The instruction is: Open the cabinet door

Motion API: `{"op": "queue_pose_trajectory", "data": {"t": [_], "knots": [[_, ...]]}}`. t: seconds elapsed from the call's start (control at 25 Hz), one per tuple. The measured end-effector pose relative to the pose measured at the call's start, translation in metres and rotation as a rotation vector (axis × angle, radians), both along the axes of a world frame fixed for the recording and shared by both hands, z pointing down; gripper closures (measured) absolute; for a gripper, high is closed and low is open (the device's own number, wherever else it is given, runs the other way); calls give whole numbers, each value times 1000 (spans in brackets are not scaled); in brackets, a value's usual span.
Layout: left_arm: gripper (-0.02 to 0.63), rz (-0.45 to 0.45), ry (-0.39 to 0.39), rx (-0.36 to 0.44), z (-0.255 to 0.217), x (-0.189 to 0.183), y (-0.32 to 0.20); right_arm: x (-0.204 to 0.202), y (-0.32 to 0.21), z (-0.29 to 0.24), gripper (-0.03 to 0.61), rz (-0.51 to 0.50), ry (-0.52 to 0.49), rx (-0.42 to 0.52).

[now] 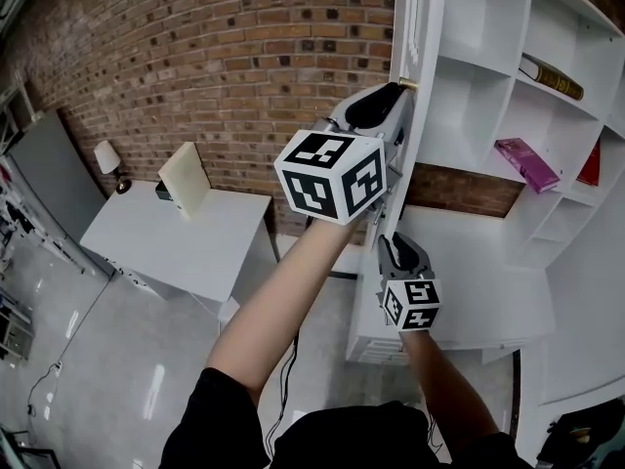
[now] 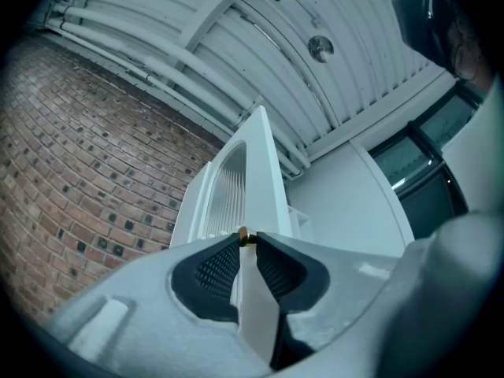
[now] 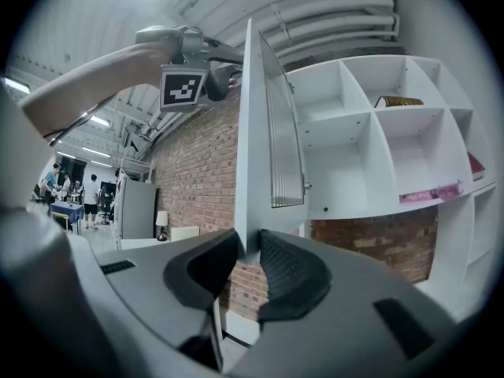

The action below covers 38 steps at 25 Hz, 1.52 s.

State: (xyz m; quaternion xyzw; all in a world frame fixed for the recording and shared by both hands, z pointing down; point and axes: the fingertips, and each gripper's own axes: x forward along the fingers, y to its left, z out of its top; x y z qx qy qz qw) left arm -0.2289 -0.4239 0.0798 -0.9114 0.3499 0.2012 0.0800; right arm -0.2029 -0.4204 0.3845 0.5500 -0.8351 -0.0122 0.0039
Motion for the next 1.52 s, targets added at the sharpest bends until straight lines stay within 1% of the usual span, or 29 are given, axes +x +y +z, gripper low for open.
{"op": "queue_pose_trajectory", "data": {"t": [0.2,0.32,0.44,0.52,0.64,0.76,0.96,1.08,1.16,1.32,1.44,1.52], "knots": [[540,29,46,-22,0,-1,-1,1,0,-1,488,-12,4,-10],[541,64,86,-58,2,-1,-2,3,0,-1,489,-16,-2,-17],[546,100,144,-109,9,-6,-4,5,3,-1,489,-23,-31,-32],[548,100,153,-131,16,-10,-6,7,6,2,489,-32,-47,-43],[551,55,128,-125,28,-22,-6,8,13,8,491,-43,-48,-57],[569,2,89,-120,46,-32,1,14,26,12,491,-58,-36,-63],[592,-32,53,-165,89,-41,8,30,49,16,491,-91,-42,-85],[594,-56,17,-175,123,-43,20,38,65,19,492,-107,-33,-88],[594,-58,-2,-194,146,-41,27,43,70,20,492,-110,-24,-89],[594,-26,-1,-256,189,-33,46,54,82,18,492,-111,-28,-92],[594,-24,-20,-266,218,-31,69,69,98,25,496,-90,-42,-113],[595,-25,-35,-275,240,-32,86,82,111,31,519,-70,-47,-124]]}}
